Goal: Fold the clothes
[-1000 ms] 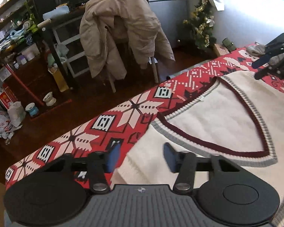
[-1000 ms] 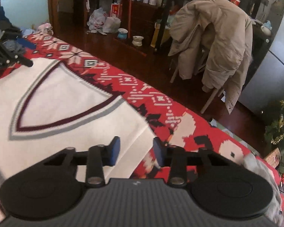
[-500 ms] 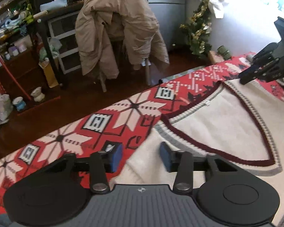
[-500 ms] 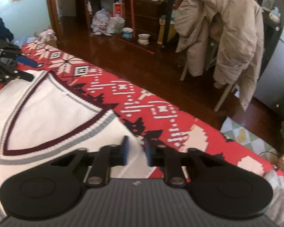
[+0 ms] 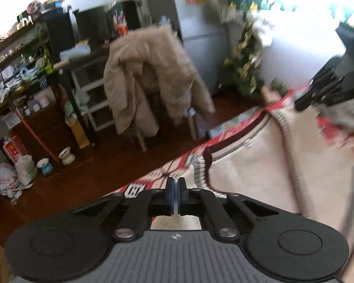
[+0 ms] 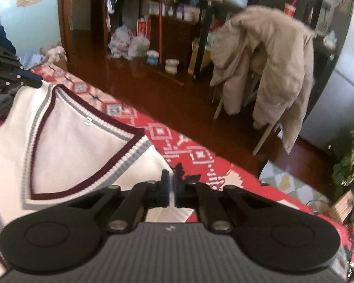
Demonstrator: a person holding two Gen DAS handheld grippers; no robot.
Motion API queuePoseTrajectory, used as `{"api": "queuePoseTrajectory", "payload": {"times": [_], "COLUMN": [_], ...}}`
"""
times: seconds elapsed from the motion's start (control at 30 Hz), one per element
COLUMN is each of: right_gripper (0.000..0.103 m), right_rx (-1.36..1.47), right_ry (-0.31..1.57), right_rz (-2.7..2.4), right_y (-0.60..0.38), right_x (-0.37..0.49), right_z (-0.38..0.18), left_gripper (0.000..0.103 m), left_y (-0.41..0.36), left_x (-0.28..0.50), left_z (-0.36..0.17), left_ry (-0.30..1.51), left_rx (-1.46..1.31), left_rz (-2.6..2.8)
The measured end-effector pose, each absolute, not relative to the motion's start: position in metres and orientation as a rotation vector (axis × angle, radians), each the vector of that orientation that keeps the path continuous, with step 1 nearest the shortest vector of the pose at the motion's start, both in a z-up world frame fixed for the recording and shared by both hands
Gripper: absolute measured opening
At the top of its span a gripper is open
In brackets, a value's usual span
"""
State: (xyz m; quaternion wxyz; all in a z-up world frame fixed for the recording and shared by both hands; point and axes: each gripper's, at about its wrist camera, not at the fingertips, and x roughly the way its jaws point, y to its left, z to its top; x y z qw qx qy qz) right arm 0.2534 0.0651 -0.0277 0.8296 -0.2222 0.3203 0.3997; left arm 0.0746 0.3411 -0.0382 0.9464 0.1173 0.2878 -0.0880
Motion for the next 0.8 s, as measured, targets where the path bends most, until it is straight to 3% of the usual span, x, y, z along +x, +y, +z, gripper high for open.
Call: {"api": "queuePoseTrajectory", "payload": {"times": [0.23,0.4,0.53,0.8], "right_gripper": [0.003,0.003,0.002,0.005], "right_rx": [-0.450,-0.521,-0.591,-0.692], "right_ry": [0.551,0.452,0.443,0.587], "right_rz": [0.886,0.916,0.946,1.018], "right_y": [0.018,-0.017,-0.040,-0.056], "right_x": [0.153,0.055,-0.019,-0.099], "right_z": [0.050,0.091,0.092,0.034], "left_gripper": [0.002,0.002,0.003,0.011], "left_y": [0.309,0.282,0.263,0.258], "left_x": [-0.026,-0.104,-0.151,-0.206], "left_z": [0.023,0.035,0.019,-0.032], "left_ry": [0.494,0.465,0.502,0.649], "left_rx": [0.273,0.296,0.306,0.257], "left_rz": [-0.212,-0.255,-0.300,-0.324]}}
